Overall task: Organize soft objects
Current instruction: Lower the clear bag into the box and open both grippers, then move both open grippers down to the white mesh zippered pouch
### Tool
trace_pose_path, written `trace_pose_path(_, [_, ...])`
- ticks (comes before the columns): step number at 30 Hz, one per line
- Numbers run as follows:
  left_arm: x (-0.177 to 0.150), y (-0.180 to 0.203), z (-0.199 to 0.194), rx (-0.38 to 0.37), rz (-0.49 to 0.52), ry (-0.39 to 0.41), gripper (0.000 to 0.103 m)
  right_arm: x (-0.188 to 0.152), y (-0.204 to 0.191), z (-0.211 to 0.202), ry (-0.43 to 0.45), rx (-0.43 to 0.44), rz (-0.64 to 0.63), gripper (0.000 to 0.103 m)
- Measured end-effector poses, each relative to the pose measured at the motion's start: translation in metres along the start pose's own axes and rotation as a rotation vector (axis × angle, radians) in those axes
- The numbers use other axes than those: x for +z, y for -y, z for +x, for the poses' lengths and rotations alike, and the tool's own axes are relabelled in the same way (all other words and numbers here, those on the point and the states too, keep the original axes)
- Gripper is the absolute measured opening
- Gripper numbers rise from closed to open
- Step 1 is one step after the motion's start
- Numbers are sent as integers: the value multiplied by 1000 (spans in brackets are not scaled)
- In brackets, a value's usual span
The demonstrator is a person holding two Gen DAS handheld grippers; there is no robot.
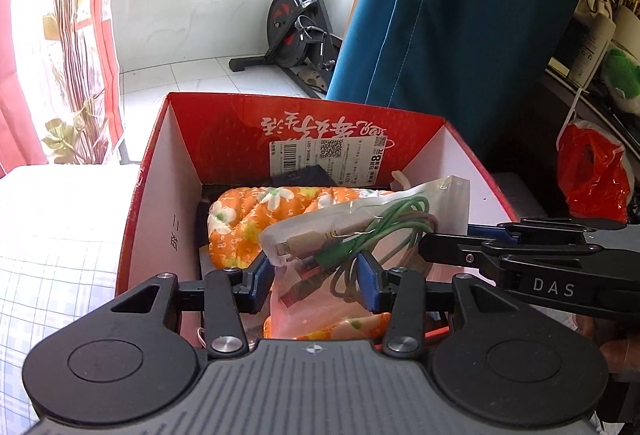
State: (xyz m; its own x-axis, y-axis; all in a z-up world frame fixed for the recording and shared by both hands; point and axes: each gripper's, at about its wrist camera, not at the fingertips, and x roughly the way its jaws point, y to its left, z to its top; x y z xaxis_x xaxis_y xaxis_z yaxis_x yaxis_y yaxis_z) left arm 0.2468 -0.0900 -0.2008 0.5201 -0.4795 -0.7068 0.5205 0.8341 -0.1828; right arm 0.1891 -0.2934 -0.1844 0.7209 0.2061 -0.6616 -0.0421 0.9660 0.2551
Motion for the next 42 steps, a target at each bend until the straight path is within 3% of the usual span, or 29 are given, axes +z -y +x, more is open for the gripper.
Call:
trace_pose_path(9, [-1,-11,-9,68,-12,40,53,-2,6,16,-19,-87,-10,20])
trace_pose_path(13, [-1,-14,-24,89,-14,74,64,-3,-1,11,5,-142,-81,27])
trace_pose_path(15, [0,-13,-32,101,-5,94,69,-3,-8,5,17,-159,-136,36])
trace_pose_path(17, [1,-10,-38,114,6,106,77,-5,-16,-1,27,-167,-184,57])
trace_pose_path(19, [-2,-8,-47,128,16,110,95,-8,-24,-9,36,-160,-221,67])
trace_pose_path(20, [-4,-7,-51,142,21,108,99,-8,-26,-13,39,-150,-227,73])
trace_pose_path(21, [-6,-6,-55,160,23,106,101,-9,-29,-18,42,-138,-227,78])
trace_pose_path(23, [-12,-5,-64,180,28,101,102,-13,-33,-26,53,-125,-230,97])
trace_pose_path(25, [-19,-5,-75,189,24,101,103,-18,-39,-37,67,-122,-244,102])
trace_pose_path(33, [-59,-5,-119,199,-15,113,103,-50,-53,-80,86,-89,-226,103])
trace_pose_path(42, [-133,0,-133,165,-119,47,103,-119,-66,-106,66,-88,-212,103])
